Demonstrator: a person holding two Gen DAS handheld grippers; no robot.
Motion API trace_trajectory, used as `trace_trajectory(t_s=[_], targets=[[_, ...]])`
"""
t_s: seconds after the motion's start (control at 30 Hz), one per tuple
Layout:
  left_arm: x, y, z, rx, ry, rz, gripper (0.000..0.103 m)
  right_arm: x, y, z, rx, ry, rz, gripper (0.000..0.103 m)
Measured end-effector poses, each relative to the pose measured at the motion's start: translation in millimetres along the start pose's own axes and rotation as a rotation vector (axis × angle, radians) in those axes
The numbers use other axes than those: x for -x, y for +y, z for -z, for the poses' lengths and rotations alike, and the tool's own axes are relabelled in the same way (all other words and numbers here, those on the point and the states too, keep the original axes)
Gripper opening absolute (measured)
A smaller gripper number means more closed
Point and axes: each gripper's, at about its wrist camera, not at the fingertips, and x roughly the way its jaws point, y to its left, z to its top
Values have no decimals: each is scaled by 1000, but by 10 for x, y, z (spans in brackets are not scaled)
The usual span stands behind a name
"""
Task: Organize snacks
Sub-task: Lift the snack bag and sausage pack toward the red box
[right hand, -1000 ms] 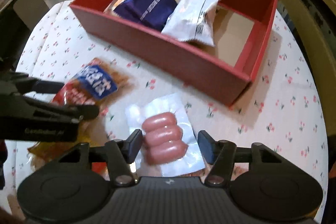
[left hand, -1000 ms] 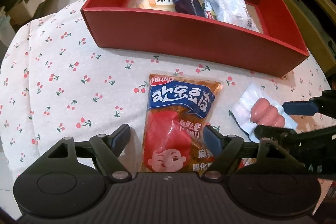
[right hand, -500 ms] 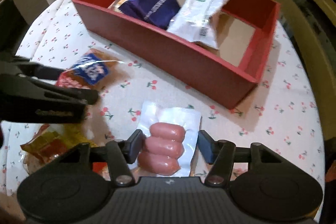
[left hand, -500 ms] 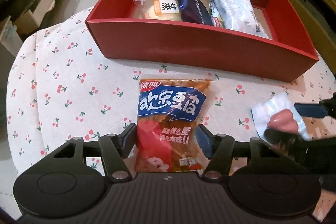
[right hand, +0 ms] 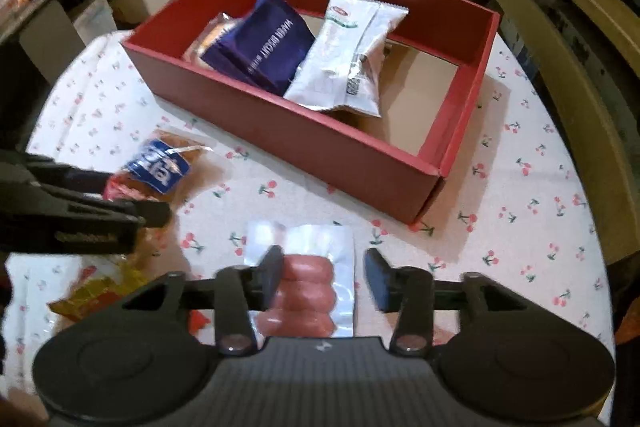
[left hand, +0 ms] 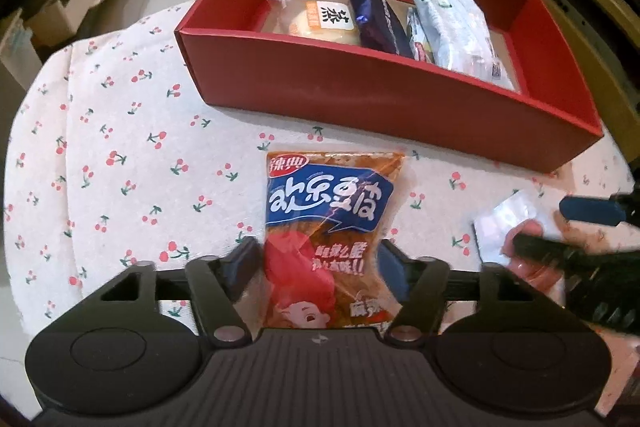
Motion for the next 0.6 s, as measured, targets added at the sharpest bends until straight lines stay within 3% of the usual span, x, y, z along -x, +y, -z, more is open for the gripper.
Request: trace_trajectory(t_s=[0.07, 0.13, 0.23, 0.27, 0.37, 0.4, 0.43, 0.6], targets=[[-3, 3, -10, 9, -3, -8, 89, -75, 56, 8, 27, 32, -9, 86], [-46, -11, -26, 10, 5, -14, 90, -132, 122, 22, 40, 32, -18, 89], [-127, -67, -67, -16, -6, -59, 92, -144, 193, 24, 49, 13, 11, 87], [-135, -74, -78, -19, -8, -65, 91, -137, 181, 26, 36, 15, 9, 86], [-70, -94, -103, -33, -18, -77, 69, -99, 151, 45, 25, 10, 21, 82], [-60, -88, -104, -36, -18, -74, 68, -86, 141, 47, 24, 5, 25, 80], [-65, -69, -98, -29, -10, -62, 68, -54, 126, 43, 20, -14, 50, 68], [-24, -21, -100, -7, -15, -35, 63, -28, 36, 26, -4, -8, 43, 68]])
